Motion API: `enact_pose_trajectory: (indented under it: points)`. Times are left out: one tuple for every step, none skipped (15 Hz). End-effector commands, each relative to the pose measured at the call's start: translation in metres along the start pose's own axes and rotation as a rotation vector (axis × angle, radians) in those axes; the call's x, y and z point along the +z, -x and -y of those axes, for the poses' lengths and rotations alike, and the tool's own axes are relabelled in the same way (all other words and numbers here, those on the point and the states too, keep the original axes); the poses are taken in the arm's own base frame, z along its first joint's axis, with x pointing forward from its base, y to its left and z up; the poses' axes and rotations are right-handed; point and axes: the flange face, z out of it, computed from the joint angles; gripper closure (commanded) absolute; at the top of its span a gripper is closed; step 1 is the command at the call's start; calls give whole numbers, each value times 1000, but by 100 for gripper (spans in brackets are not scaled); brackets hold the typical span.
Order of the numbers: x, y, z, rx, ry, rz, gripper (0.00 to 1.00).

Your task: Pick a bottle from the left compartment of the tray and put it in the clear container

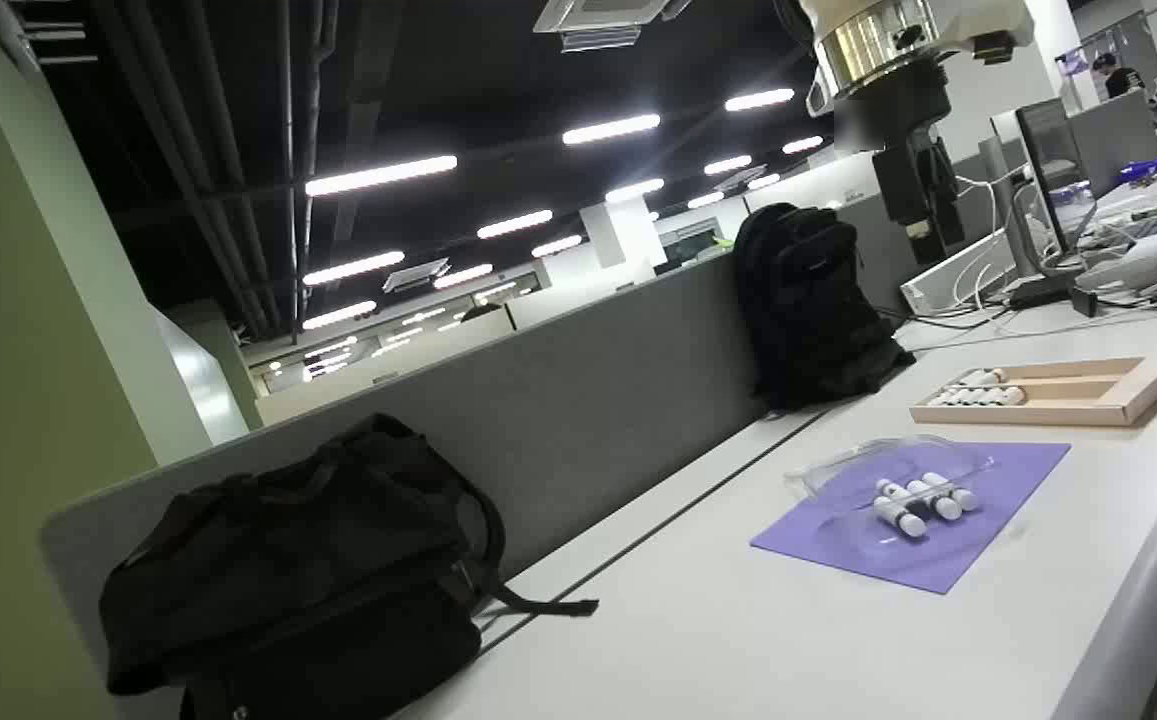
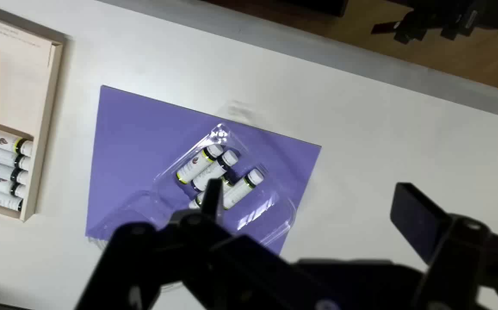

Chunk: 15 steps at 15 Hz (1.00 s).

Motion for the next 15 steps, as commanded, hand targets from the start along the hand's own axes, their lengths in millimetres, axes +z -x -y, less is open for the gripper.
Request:
enact_pose_trajectory:
  points:
    - [-1, 0, 0, 0, 0, 1, 0]
    - [0, 0, 0, 0, 0, 1, 0]
    - [0, 0, 0, 0, 0, 1, 0]
    - [0, 0, 0, 0, 0, 1, 0]
    - [0, 0, 0, 0, 0, 1, 0]
    - [0, 0, 0, 0, 0, 1, 0]
    - [0, 0, 0, 0, 0, 2, 0]
    - [0, 0, 0, 0, 0, 2, 0]
    - [0, 0, 0, 0, 0, 2, 0]
    - [-3, -4, -10, -58, 31, -32, 0]
    - [-4, -7, -17, -114, 48, -37, 0]
    - [-5, -12, -28, -166, 64, -44, 0]
    - [-5, -17, -39, -220, 81, -41, 0]
    - [-6, -23, -51, -255, 106, -42, 0]
    - [-6, -28, -63, -284, 129, -40, 0]
